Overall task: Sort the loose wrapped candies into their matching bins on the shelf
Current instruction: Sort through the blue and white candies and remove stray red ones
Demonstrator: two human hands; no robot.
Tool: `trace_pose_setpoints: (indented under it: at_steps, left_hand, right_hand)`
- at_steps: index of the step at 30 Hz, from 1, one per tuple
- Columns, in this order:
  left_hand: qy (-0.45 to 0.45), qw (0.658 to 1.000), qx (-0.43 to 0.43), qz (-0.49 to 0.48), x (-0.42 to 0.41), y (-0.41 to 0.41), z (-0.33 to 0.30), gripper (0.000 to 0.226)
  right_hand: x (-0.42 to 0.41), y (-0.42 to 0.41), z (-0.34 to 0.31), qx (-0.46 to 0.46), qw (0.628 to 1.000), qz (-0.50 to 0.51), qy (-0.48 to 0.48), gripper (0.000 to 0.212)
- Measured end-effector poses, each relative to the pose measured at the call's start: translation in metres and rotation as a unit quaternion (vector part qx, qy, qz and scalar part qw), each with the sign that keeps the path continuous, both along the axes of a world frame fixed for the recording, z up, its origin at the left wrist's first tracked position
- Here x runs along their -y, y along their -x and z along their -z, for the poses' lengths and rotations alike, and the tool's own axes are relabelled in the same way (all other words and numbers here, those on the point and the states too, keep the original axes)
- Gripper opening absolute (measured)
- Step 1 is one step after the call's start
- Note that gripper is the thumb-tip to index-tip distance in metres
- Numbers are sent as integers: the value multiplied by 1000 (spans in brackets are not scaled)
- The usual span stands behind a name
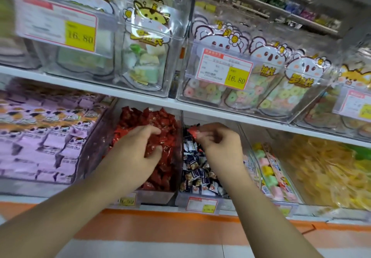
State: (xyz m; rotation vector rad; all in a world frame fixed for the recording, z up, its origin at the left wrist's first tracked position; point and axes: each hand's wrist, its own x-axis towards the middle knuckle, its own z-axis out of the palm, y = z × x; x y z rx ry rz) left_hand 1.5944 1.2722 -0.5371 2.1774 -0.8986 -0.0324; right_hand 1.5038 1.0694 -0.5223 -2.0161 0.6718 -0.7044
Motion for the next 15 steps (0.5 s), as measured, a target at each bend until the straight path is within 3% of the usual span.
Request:
trace_pose_setpoints:
  at_steps: [2,4,8,11,15]
  left_hand:
    - [18,1000,-10,-7,-1,0,-3,39]
    - [20,1000,-7,16,0,4,-3,42]
    - [-21,993,12,115,10,11,6,53]
    - [-58,986,18,152,20,12,17,58]
    - [-32,990,15,135,29,9,25,55]
  right_hand:
    - [-9,-3,-4,18,995,-65,-73,12]
    - [-1,-6,0,-11,995,-68,-70,20]
    - [33,-13,11,-106,990,5,93,32]
    - [51,-28,18,-173,964,-14,201,29]
    - [62,-55,31,-244,940,-51,235,25]
